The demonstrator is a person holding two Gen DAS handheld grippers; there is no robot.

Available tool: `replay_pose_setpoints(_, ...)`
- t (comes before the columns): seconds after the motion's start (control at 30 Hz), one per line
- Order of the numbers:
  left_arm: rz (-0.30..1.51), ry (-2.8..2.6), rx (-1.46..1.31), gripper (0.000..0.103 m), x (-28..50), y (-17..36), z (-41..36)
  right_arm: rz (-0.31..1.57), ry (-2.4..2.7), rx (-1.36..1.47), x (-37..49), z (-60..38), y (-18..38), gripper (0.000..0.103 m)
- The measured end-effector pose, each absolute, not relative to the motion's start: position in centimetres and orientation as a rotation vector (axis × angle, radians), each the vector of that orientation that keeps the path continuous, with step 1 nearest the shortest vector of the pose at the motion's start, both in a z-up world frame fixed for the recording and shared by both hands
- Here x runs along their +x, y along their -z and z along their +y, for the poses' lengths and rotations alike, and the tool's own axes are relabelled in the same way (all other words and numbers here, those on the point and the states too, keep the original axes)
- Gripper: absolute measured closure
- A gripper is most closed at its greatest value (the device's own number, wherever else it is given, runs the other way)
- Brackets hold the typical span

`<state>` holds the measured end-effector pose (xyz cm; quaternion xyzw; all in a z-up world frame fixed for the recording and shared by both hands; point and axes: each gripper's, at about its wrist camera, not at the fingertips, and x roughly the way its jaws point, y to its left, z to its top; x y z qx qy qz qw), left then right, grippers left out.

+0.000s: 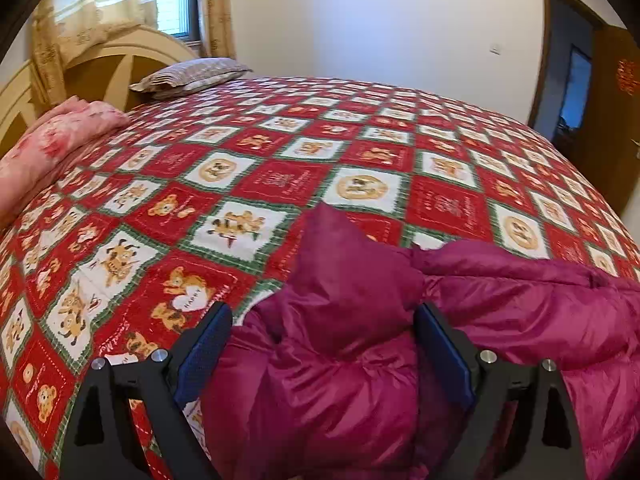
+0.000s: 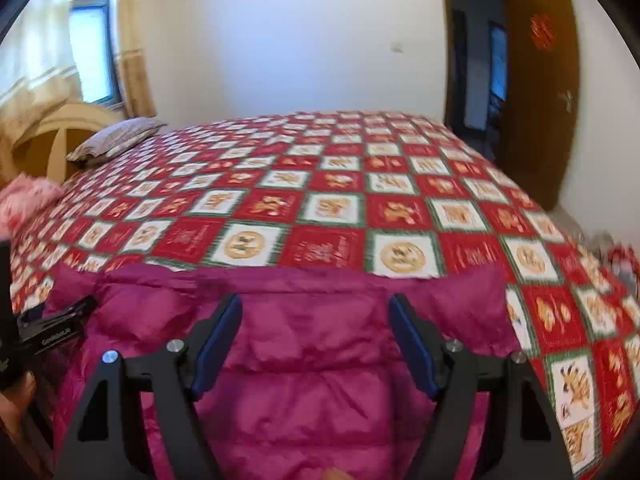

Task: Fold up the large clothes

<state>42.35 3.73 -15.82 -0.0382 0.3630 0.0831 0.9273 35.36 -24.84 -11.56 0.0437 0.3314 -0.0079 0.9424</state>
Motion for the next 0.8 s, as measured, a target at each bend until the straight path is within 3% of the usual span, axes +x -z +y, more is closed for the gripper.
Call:
replay_pose_setpoints(0.33, 0.618, -0.067, -0.003, 0.010, 38.3, 11.2, -0.1, 0.704, 0.024, 0.087, 33.7, -25.8, 11.7, 0.025)
replay_pose_setpoints(0.5, 0.625, -0.017, 0.144, 0.010, 39.8, 12.6, -4.7, 0.743, 0.017, 0.024, 35.7, -24.4, 13.7, 0.025)
replay_pose_setpoints(0.8, 0.720, -0.055, 0.024, 0.009, 43.4, 15.4, -2.1, 0.766, 0.022, 0.034, 38.6, -24.6, 15.4, 0.025)
